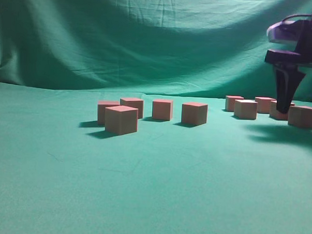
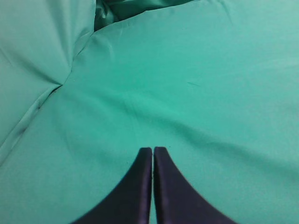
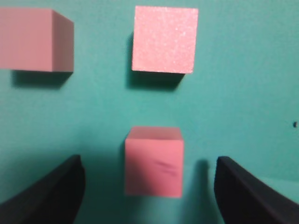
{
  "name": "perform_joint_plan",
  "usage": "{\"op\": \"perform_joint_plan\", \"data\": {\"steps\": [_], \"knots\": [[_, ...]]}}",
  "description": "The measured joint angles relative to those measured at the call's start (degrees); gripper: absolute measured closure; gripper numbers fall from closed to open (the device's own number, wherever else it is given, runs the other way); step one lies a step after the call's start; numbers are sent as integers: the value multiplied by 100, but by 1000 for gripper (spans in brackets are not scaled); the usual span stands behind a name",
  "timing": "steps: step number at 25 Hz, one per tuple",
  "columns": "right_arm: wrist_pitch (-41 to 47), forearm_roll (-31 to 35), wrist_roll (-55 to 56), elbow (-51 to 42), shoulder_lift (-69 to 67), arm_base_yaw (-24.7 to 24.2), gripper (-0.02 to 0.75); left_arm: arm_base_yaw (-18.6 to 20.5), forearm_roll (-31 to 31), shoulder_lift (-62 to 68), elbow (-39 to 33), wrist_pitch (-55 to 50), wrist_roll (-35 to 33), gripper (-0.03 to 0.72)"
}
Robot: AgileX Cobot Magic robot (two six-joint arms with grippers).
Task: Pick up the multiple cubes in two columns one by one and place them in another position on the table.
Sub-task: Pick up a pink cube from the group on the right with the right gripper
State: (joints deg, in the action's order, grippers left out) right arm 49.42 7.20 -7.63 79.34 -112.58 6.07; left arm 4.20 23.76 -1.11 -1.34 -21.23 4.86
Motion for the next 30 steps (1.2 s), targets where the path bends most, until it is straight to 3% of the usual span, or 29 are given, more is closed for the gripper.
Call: {"op": "perform_joint_plan", "data": {"steps": [3, 9, 19, 25, 30], "knots": [[-123, -21, -37, 0, -123, 0, 194, 0, 0, 0, 0, 0, 0, 688], [-247, -32, -46, 0, -138, 0, 496, 0, 0, 0, 0, 0, 0, 688], [438, 71, -266, 226, 467, 151, 488, 0, 0, 0, 0, 0, 0, 688], [674, 102, -585, 239, 1528, 688, 488, 0, 0, 0, 0, 0, 0, 688], [930, 102, -1157, 13, 2052, 1455, 488, 0, 0, 0, 0, 0, 0, 688]]}}
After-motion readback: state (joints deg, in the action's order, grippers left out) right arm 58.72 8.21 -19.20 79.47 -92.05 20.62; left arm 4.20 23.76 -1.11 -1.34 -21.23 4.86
